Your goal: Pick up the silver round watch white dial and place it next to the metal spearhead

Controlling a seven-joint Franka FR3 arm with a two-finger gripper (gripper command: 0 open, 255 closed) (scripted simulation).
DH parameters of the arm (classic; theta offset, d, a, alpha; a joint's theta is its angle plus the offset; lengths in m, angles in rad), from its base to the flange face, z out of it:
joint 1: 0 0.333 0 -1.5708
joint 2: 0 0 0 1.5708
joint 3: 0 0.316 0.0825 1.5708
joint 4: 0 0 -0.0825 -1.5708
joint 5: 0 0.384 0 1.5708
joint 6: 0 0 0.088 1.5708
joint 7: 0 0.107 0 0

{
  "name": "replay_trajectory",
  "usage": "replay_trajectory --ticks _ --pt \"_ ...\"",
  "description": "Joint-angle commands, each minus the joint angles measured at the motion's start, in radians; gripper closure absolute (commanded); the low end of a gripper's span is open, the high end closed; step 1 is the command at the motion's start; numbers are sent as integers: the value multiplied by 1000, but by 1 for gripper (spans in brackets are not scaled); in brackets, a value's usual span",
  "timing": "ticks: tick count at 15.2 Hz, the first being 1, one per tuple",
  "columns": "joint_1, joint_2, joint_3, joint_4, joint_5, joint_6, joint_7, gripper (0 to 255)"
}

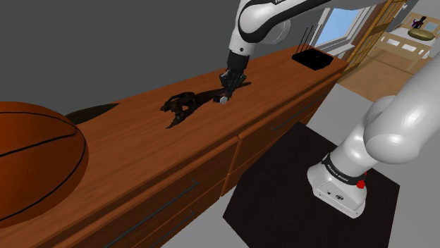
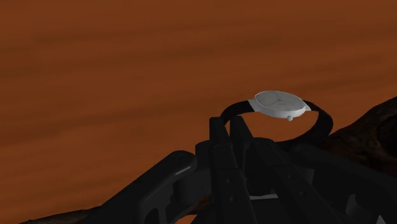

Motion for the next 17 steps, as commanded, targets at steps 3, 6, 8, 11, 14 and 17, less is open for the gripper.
replay_trajectory --ticks 3,6,8,11,14,17 --pt "-2 -33 -1 22 -10 -54 16 255" --pt "-3 -52 -3 43 -17 -93 26 255" --pt "-4 -64 -3 58 -21 -119 33 255" --pt "-5 -80 -4 81 -26 -158 43 255" --pt "-6 -95 -5 107 -31 -196 53 255" --pt "-7 -107 -6 134 -36 -235 63 255"
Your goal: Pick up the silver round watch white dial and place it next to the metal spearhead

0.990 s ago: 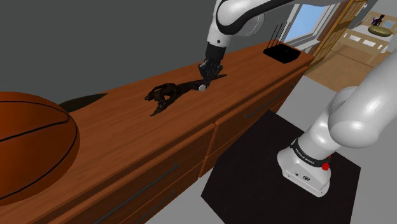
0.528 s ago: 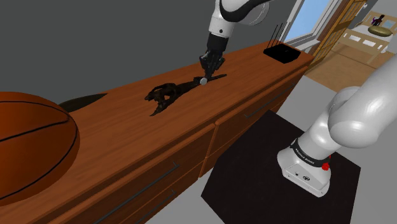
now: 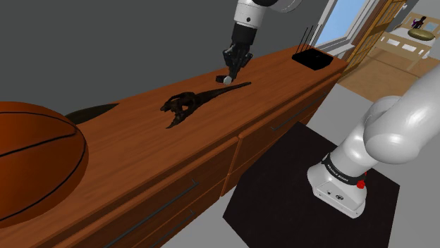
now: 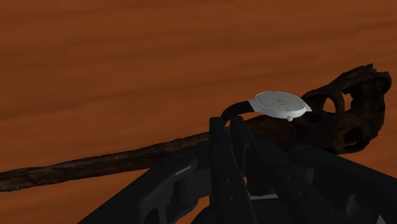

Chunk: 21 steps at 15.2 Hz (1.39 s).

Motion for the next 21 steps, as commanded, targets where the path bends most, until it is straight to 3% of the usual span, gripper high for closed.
replay_trajectory --ticks 1,12,21 --pt "-1 -4 -1 16 -2 -20 4 255" --pt "105 262 110 324 -15 -7 229 255" --pt "212 552 156 719 -81 -76 408 255"
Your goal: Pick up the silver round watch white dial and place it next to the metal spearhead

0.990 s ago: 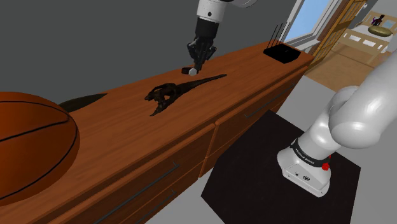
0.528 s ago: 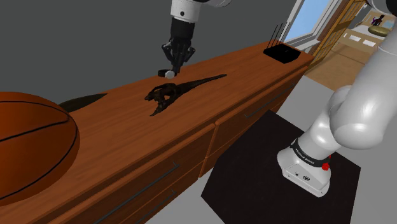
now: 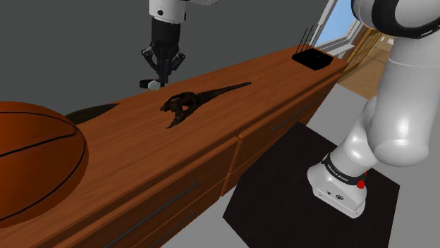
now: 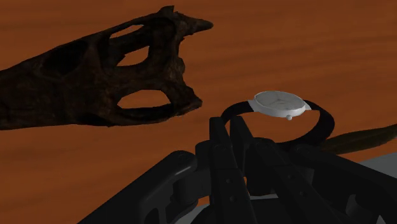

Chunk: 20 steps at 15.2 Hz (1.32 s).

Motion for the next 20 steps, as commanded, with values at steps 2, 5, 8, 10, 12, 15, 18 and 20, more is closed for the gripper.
replay_trajectory --ticks 2,5,8,10,12,15,18,20 --pt "44 116 8 168 -27 -41 59 255" --pt "93 258 11 392 -55 -113 113 255" --pt "160 496 8 797 -89 -270 172 255" --pt "156 472 7 728 -85 -225 164 255" --pt "152 458 7 676 -83 -188 158 255" --pt "148 445 7 612 -80 -139 150 255" --pt "144 438 7 561 -78 -95 142 255" --pt "143 437 7 531 -77 -67 137 255"
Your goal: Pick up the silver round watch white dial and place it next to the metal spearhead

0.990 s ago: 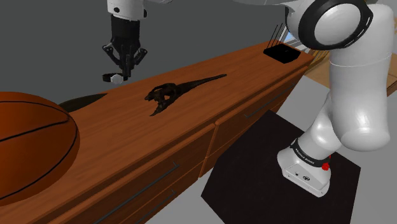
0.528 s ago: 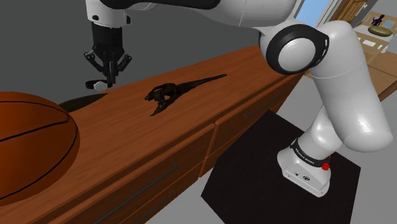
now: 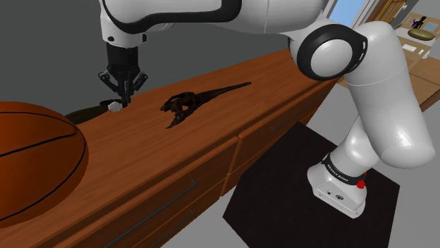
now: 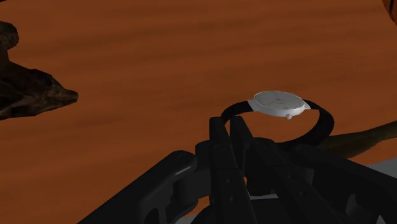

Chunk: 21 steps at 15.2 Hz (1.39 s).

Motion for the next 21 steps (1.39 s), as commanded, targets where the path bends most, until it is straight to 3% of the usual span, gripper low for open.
replay_trajectory --ticks 1,9,16,17,21 --pt "-2 -3 0 -33 1 30 -6 255" --pt "-6 10 -1 -117 4 125 -23 255" --pt "-6 10 -1 -116 4 124 -23 255" --pt "-6 10 -1 -116 4 124 -23 0" --pt "-6 10 -1 -116 4 124 -23 0"
